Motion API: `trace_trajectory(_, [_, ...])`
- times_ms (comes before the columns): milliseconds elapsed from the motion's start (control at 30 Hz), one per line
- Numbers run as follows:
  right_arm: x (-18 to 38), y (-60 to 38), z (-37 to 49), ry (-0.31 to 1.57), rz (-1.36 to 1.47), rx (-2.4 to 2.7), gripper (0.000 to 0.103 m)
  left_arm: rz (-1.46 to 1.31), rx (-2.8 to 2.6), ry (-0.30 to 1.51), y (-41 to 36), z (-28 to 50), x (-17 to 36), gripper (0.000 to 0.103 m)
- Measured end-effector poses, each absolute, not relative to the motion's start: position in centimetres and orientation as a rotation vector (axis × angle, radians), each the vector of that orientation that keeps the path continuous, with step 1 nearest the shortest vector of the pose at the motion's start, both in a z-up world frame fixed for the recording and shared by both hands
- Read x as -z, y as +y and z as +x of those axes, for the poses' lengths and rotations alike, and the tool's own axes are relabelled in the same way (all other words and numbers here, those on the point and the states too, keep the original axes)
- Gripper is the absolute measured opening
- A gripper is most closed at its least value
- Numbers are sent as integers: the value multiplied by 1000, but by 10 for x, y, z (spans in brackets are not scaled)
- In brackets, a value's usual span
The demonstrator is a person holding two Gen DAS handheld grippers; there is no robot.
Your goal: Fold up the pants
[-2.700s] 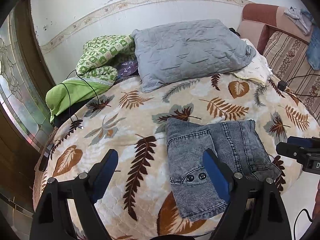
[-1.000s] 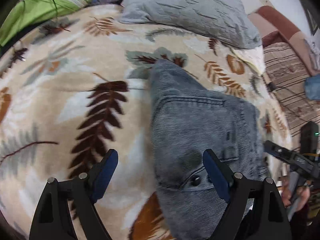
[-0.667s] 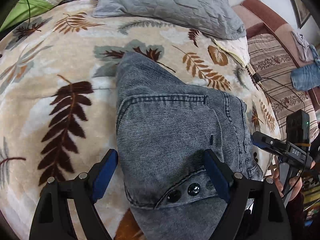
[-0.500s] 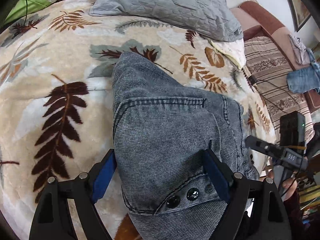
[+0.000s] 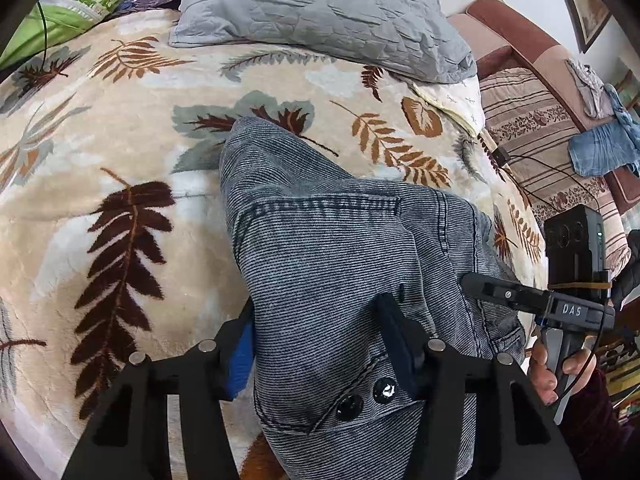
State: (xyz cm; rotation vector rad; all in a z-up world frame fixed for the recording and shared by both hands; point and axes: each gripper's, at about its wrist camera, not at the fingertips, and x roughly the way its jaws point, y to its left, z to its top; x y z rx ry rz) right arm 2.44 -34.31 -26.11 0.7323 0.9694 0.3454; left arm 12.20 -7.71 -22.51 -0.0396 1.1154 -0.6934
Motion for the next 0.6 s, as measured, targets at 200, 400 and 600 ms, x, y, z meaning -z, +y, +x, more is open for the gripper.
trace_trajectory(200, [254, -334, 23, 961, 675, -314, 47, -44, 696, 1152, -80, 125, 235, 70])
trace_trajectory(400, [245, -327, 21, 945, 636, -294, 41, -28, 688, 1110, -81, 119, 220, 41])
trace_trajectory(600, [212, -314, 20, 896, 546, -317, 34, -67, 695, 1068, -73, 120, 199, 27])
